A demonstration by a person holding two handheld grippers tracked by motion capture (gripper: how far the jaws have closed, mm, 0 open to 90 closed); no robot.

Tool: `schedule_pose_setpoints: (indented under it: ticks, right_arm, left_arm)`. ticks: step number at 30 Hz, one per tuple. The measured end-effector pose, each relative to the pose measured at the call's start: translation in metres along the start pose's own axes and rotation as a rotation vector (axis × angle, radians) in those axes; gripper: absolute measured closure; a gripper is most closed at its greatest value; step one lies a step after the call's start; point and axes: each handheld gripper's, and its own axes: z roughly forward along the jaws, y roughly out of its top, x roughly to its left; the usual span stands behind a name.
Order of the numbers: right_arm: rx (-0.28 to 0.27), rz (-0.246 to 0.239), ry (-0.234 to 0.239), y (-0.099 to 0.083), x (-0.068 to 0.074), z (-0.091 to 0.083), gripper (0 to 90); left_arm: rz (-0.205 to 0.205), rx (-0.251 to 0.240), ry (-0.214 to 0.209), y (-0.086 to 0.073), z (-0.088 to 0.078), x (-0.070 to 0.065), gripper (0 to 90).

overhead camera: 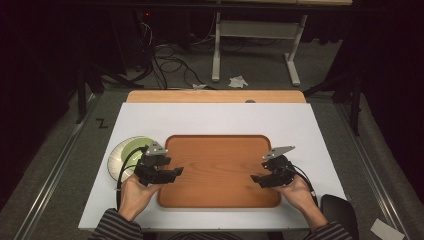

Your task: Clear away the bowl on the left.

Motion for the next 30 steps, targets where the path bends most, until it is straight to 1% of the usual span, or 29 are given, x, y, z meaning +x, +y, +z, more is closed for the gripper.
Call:
schedule_pose_setpoints:
  ticks: [2, 4, 7, 9, 11, 13, 15, 19, 22, 25, 27, 30]
  right_arm:
    - [0.001, 0.002, -0.001, 0.000, 0.000, 0.000, 35.3]
    - [0.002, -0.001, 0.000, 0.000, 0.000, 0.000, 35.3]
    - [0.012, -0.003, -0.002, 0.000, 0.001, 0.000, 35.4]
    - [0.012, 0.005, 0.001, 0.000, 0.001, 0.001, 35.4]
    - [0.010, 0.005, 0.002, 0.000, 0.000, 0.001, 35.4]
    - [0.010, 0.008, 0.002, 0.000, 0.000, 0.000, 35.4]
    - [0.010, 0.005, 0.001, 0.000, 0.000, 0.000, 35.4]
    - [0.017, 0.000, 0.001, 0.000, 0.001, 0.001, 35.4]
    - [0.016, 0.005, 0.005, 0.000, 0.000, 0.001, 35.5]
    - [0.017, 0.007, 0.002, 0.000, 0.000, 0.001, 35.5]
    - [0.023, 0.010, -0.013, 0.000, 0.000, 0.000, 35.4]
    - [0.019, 0.009, -0.015, -0.001, 0.000, 0.001, 35.3]
  left_arm:
    - [0.022, -0.002, 0.012, 0.001, -0.001, 0.000, 41.2]
    - [0.030, 0.006, 0.019, 0.002, -0.004, 0.000, 41.3]
    - [0.019, 0.000, 0.024, 0.002, -0.007, 0.003, 41.2]
    - [0.013, 0.001, 0.031, 0.002, -0.008, 0.005, 40.8]
    - [-0.012, 0.001, 0.042, 0.003, -0.011, 0.010, 39.9]
    - [-0.041, -0.004, 0.038, 0.002, -0.013, 0.015, 38.0]
    - [-0.054, -0.009, 0.037, 0.001, -0.016, 0.020, 38.2]
    - [-0.060, 0.000, 0.042, -0.001, -0.018, 0.025, 38.5]
    - [-0.088, -0.004, 0.035, -0.001, -0.020, 0.029, 35.8]
    - [-0.095, -0.010, 0.040, -0.001, -0.021, 0.032, 33.3]
    - [-0.104, -0.011, 0.043, -0.002, -0.022, 0.034, 32.8]
    - [-0.110, -0.013, 0.047, -0.002, -0.022, 0.036, 32.7]
